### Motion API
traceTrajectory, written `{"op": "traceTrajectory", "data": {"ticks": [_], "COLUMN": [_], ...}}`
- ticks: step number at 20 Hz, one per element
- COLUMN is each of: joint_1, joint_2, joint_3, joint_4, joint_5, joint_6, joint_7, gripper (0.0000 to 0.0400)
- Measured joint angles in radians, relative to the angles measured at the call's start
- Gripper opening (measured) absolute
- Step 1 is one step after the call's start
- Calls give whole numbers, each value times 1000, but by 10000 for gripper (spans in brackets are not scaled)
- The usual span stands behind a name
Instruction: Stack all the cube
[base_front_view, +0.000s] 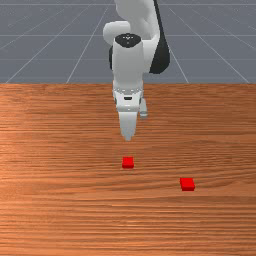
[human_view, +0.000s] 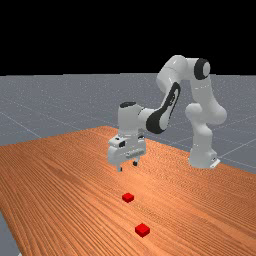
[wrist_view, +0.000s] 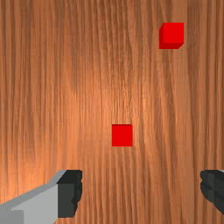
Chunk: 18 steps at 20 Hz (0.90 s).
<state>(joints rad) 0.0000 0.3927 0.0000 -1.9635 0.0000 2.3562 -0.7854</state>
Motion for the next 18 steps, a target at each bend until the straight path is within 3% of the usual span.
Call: {"op": "traceTrajectory", "data": {"ticks": [1,3,5,6,7,9,11,13,18], "joint_1": [0,3,4,16,14,23,57,81,84], "joint_2": [0,-2,-2,-49,-79,-98,-86,-73,66], "joint_3": [0,-7,-9,-53,-102,-182,-235,-263,-260], "joint_4": [0,-1,-2,-69,-106,-122,-102,-81,45], "joint_5": [0,2,3,-3,-7,-2,24,54,115], "joint_6": [0,-4,-5,-1,-10,-48,-101,-143,-100], "joint_7": [0,30,41,177,325,668,1037,1273,1416], "gripper": [249,344,379,232,142,53,20,7,1]}}
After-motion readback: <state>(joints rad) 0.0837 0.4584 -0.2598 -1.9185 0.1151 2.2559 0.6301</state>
